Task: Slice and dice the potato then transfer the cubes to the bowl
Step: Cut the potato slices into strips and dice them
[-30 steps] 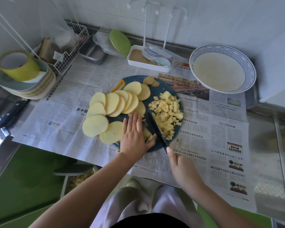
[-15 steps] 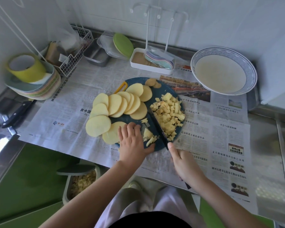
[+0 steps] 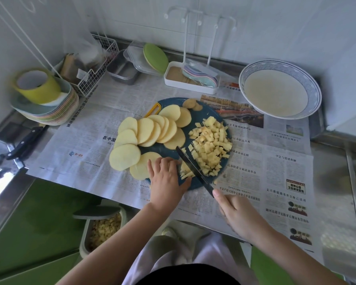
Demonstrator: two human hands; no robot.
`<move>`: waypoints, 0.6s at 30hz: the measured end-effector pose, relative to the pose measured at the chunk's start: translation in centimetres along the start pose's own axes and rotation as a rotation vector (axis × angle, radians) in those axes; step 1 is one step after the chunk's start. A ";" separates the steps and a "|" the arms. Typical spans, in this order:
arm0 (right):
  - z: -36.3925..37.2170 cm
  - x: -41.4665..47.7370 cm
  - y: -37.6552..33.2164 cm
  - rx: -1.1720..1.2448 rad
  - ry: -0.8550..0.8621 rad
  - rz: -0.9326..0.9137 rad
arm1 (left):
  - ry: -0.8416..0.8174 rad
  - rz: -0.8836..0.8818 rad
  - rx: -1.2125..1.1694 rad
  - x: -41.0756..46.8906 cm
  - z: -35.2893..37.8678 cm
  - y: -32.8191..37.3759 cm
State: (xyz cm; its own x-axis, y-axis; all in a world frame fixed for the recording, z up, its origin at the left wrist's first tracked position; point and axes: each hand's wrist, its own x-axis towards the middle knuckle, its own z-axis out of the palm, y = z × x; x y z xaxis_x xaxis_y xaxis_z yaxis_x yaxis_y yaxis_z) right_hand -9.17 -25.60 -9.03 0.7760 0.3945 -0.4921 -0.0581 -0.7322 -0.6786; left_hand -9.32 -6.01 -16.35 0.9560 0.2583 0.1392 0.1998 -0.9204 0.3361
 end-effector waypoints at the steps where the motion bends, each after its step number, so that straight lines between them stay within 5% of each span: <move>1: -0.1 -0.1 0.0 -0.013 -0.006 0.002 | 0.002 -0.006 -0.005 -0.1 0.0 0.1; 18: -0.4 0.7 -0.1 -0.152 -0.068 0.072 | 0.071 0.036 -0.069 0.1 0.4 -0.2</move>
State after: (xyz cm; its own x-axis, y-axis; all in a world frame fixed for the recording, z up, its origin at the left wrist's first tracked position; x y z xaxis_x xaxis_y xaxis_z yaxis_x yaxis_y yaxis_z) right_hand -8.37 -25.48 -9.15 0.7285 0.3712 -0.5758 -0.0119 -0.8335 -0.5524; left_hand -9.18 -5.94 -16.73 0.9441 0.2480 0.2174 0.1479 -0.9076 0.3930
